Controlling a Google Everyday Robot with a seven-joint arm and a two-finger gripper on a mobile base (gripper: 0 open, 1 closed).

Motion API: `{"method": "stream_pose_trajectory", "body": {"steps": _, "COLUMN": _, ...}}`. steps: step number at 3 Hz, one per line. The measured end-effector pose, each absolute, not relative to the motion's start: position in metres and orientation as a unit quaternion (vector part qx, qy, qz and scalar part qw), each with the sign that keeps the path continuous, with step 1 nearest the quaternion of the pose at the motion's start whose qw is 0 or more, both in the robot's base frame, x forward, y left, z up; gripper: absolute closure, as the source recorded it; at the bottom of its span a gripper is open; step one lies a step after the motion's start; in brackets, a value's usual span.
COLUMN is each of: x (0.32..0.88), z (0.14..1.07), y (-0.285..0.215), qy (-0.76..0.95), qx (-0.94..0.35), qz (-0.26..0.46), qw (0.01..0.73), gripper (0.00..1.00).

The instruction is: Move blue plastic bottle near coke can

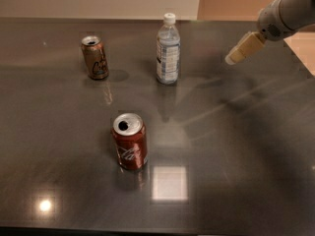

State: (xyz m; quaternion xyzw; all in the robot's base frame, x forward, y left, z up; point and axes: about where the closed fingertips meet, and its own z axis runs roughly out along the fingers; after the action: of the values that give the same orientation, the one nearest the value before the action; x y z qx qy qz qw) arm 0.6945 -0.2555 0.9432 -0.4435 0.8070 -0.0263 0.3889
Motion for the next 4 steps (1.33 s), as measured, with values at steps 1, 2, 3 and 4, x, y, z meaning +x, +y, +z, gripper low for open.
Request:
{"method": "stream_pose_trajectory", "body": {"steps": 1, "x": 0.732, "z": 0.943, "y": -0.255, "qy": 0.811, "qx": -0.407, "qz": -0.017, "qw": 0.419, "gripper": 0.00}}
{"method": "stream_pose_trajectory", "body": {"steps": 2, "x": 0.761, "z": 0.944, "y": -0.251, "qy": 0.821, "qx": -0.357, "qz": 0.009, "qw": 0.445, "gripper": 0.00}}
{"method": "stream_pose_trajectory", "body": {"steps": 3, "x": 0.785, "z": 0.952, "y": -0.244, "qy": 0.828, "qx": -0.294, "qz": 0.049, "qw": 0.475, "gripper": 0.00}}
{"method": "stream_pose_trajectory", "body": {"steps": 4, "x": 0.795, "z": 0.960, "y": -0.239, "qy": 0.827, "qx": -0.240, "qz": 0.082, "qw": 0.501, "gripper": 0.00}}
